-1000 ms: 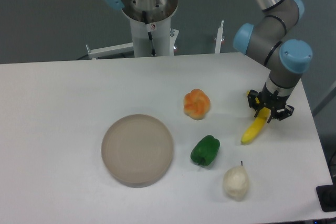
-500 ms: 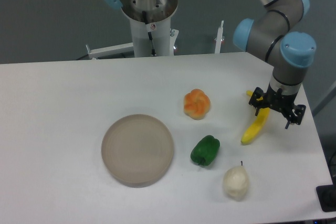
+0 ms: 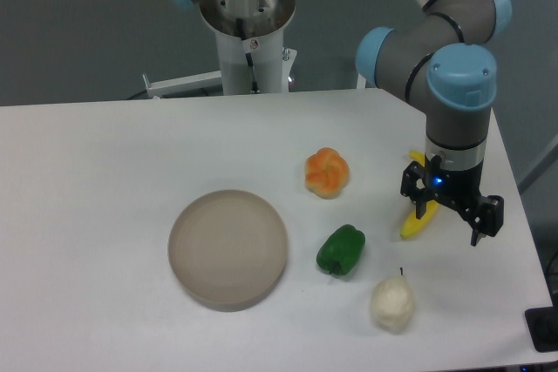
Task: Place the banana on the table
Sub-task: 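Raise the open gripper up away from the banana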
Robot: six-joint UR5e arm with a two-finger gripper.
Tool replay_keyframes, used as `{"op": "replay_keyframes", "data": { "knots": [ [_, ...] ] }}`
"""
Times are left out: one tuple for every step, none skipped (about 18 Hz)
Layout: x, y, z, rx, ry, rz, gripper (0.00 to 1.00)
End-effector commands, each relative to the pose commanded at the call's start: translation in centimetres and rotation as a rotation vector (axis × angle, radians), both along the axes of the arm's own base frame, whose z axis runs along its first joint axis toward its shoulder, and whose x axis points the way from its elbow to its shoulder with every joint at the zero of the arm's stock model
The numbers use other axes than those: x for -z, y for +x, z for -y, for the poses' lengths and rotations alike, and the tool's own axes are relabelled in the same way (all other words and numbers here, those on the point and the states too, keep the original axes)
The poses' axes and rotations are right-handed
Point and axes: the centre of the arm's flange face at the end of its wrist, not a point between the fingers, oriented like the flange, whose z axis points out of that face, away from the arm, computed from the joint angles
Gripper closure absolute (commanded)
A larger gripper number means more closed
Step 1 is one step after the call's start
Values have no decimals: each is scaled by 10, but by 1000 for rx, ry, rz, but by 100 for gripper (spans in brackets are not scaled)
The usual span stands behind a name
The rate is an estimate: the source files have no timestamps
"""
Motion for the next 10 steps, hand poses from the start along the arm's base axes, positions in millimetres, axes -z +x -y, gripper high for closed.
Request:
{"op": "replay_keyframes", "data": {
  "knots": [
    [2, 1, 0, 0, -4, 1, 0],
    [2, 1, 0, 0, -4, 1, 0],
    [2, 0, 0, -1, -6, -1, 0],
    [2, 0, 0, 1, -6, -3, 0],
    [2, -1, -1, -1, -6, -5, 0],
    [3, -1, -1, -3, -6, -3, 0],
    [2, 1, -2, 0, -5, -4, 0],
    [3, 1, -3, 2, -4, -5, 0],
    [3, 1, -3, 2, -4, -5, 0],
    [3, 2, -3, 2, -5, -4, 0]
  ]
}}
